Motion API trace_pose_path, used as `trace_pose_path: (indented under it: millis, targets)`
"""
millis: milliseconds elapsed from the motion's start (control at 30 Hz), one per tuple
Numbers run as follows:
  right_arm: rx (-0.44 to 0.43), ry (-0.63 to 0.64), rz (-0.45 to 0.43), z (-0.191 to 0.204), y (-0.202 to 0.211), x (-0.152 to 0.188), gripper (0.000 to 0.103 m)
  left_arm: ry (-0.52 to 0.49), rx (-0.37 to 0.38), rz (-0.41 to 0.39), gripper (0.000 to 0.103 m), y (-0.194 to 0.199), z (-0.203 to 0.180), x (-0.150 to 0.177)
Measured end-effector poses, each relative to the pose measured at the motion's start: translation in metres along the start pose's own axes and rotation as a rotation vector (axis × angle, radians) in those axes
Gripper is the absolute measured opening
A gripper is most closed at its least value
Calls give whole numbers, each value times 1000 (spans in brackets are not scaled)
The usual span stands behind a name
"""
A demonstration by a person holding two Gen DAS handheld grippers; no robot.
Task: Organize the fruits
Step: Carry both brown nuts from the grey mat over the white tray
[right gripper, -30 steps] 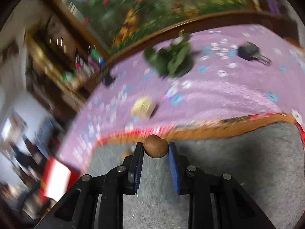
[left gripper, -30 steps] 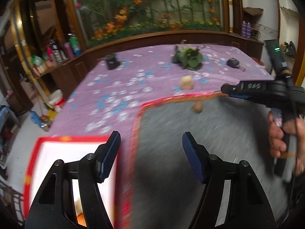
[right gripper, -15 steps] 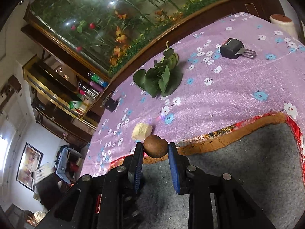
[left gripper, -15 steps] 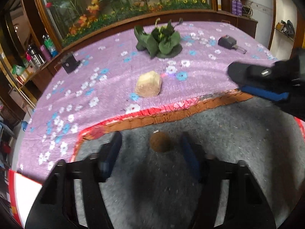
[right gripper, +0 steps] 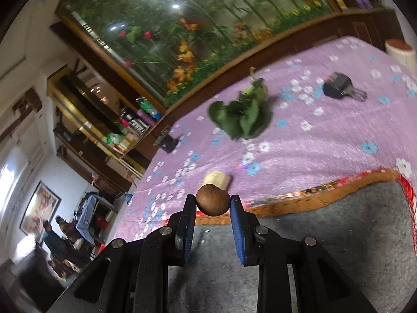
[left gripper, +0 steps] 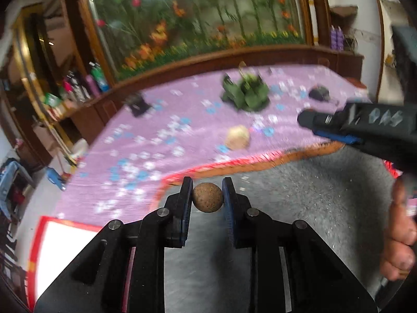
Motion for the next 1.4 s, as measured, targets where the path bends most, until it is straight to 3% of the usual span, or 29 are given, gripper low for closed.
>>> trace_pose_path:
  millis: [200, 400, 833, 1400]
  targets:
    - [-26, 147, -25, 40, 7, 13, 26, 59, -44, -105, 22, 58, 46, -2]
    - [-37, 199, -34, 76, 20, 33, 26, 103, -26, -129, 22, 90, 74, 8]
    - [-41, 301, -56, 137, 70, 71, 26, 158, 42, -162, 22, 123, 95, 25]
    - [-76, 401, 17, 192, 49, 109, 25, 234, -2, -164, 22, 138, 142, 55]
Point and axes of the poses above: each gripper's, at about its wrist camera, not at the fingertips, and y roughly against the way its jaws point, z to its left, x to its underside, the point moved 7 cm from there along -y, roughly the way its jaws point, and after that the axes turned 9 degrees about y, right-handed, at the moved point
